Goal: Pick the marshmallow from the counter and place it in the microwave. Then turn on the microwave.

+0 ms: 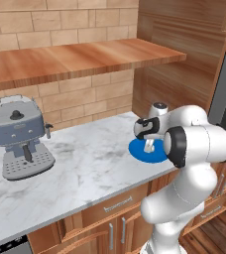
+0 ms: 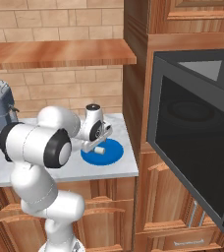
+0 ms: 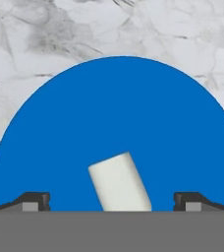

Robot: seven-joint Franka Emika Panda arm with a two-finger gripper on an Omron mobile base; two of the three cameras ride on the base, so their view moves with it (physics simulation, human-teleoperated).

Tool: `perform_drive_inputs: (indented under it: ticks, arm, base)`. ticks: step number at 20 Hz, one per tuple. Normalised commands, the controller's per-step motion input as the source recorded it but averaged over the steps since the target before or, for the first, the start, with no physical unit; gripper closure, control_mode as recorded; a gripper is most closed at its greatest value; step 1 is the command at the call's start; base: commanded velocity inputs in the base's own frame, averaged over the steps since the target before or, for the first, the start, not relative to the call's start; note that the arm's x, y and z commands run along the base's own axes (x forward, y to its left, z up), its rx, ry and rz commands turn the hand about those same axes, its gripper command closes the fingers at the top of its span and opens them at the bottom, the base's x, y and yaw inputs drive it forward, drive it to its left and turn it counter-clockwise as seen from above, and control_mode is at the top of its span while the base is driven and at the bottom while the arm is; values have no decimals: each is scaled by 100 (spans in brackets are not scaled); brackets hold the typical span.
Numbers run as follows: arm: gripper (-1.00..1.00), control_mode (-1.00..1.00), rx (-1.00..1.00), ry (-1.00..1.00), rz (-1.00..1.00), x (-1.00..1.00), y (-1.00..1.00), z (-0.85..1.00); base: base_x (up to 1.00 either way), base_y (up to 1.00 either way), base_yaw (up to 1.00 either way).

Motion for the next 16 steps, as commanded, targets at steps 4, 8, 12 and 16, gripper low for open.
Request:
perform_drive_inputs:
  ticks: [4, 8, 12, 16]
  arm:
    - [-100, -100, 0, 0, 2, 3, 0, -5]
    - [-100, -100, 0, 0, 2, 1, 0, -6]
    - [-100, -100, 0, 0, 2, 2, 0, -6]
    - [-100, -100, 0, 0, 2, 3, 0, -7]
  base:
    - [0, 0, 0]
    - [0, 0, 0]
    - [0, 0, 0]
    - [0, 0, 0]
